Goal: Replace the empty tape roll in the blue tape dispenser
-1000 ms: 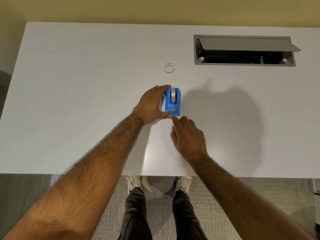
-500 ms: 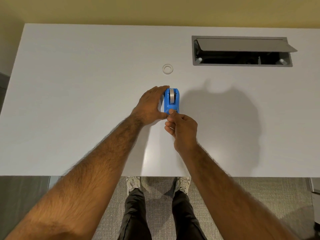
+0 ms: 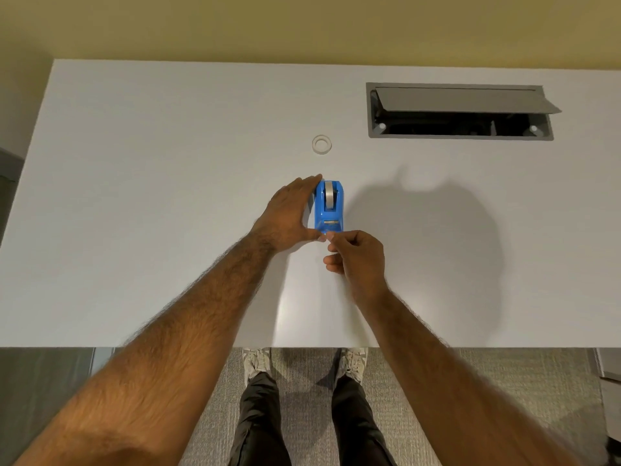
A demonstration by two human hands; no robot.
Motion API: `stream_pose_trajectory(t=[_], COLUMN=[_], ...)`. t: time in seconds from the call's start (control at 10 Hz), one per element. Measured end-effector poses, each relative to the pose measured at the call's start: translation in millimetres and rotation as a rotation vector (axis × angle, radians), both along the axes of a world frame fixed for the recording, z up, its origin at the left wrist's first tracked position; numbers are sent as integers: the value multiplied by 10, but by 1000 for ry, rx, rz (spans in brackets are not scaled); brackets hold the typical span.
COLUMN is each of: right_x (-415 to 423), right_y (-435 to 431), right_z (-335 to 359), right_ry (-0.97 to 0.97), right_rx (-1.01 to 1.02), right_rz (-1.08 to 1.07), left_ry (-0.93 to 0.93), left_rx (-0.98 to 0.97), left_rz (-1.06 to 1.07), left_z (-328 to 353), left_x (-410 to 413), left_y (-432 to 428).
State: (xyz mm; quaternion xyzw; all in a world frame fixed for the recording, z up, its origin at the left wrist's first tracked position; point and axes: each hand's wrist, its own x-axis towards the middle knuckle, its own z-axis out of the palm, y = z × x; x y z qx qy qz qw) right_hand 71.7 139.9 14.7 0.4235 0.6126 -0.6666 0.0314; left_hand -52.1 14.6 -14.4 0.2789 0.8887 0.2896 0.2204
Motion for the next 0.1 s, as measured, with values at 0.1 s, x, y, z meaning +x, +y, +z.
stream_pose_trajectory(t=[0.1], right_x=[67], right_y=[92], right_z=[39], right_ry=[-89], right_rx=[317], right_rz=[119], left_ry=[-38], left_rx=[-80], left_rz=[-25], left_z=[80], left_x=[32], left_y=[-103])
